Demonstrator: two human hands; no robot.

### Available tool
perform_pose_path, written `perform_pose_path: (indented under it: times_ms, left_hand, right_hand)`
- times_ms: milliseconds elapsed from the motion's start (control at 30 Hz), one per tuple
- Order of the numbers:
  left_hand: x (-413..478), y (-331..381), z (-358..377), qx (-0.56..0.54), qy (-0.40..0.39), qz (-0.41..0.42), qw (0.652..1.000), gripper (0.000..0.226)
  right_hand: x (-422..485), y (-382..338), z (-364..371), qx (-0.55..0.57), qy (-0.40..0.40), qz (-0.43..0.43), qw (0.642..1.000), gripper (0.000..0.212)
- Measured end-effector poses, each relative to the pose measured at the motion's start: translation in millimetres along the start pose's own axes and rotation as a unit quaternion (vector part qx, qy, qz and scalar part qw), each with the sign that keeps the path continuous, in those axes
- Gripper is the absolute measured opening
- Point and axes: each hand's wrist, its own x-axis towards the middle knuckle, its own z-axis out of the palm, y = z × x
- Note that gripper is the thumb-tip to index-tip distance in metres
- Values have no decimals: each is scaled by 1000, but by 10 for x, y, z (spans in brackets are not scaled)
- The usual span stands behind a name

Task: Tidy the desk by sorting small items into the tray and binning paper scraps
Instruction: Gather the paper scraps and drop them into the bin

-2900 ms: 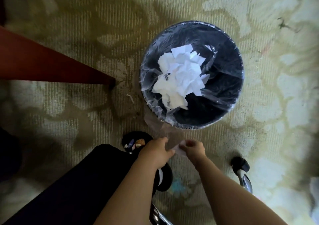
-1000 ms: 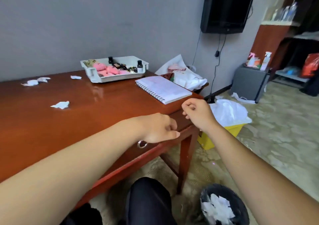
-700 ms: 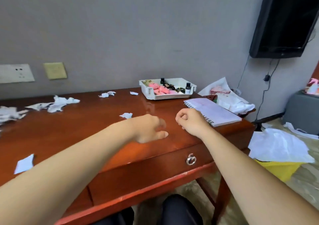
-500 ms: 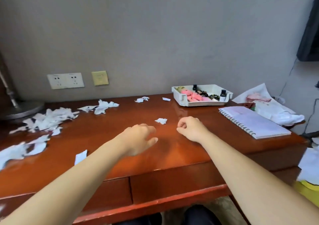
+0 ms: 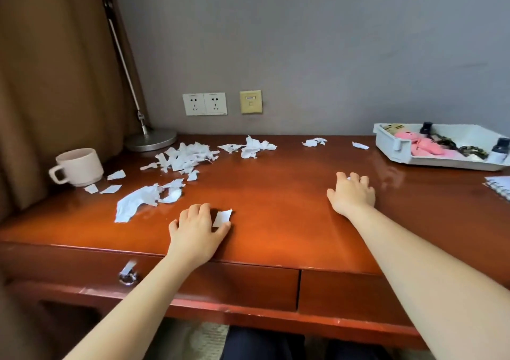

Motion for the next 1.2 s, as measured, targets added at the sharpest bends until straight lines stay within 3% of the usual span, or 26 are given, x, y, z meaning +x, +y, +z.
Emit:
perform_pose_path:
  times_ms: [267, 433, 633, 733, 900, 967, 1033, 1100, 1200]
  left_hand:
    - [110, -53, -6, -68, 32, 22, 997, 25]
    - [197, -93, -25, -114, 60, 36, 991, 24]
    - [326, -594, -336, -179, 154, -76, 969, 33]
    - [457, -994, -467, -145, 175, -108, 968, 33]
    - [665, -1401, -425, -46, 96, -92, 990, 20]
    - [716, -1461, -344, -30, 99, -89, 991, 47]
    - [776, -1452, -302, -37, 103, -71, 992, 73]
    - [838, -1417, -271, -30, 71, -41, 996, 79]
    - [923, -1413, -252, -47, 19, -31, 998, 76]
  right_hand:
    - [102, -226, 150, 90, 62, -34, 993, 29]
    - [102, -546, 218, 206, 43, -83, 974, 29]
    - [-51, -1377, 273, 308, -25, -180, 934, 32]
    - [-171, -1821, 309, 327, -63, -214, 918, 30]
    - [-333, -2359, 377, 347, -109, -268, 892, 27]
    - [-337, -2492, 441, 292, -107, -312, 898, 37]
    - [-326, -2560, 519, 221, -120, -333, 909, 59]
    - [-327, -2599, 594, 194, -156, -330, 911, 80]
    - [-319, -2685, 672, 152, -184, -346, 907, 94]
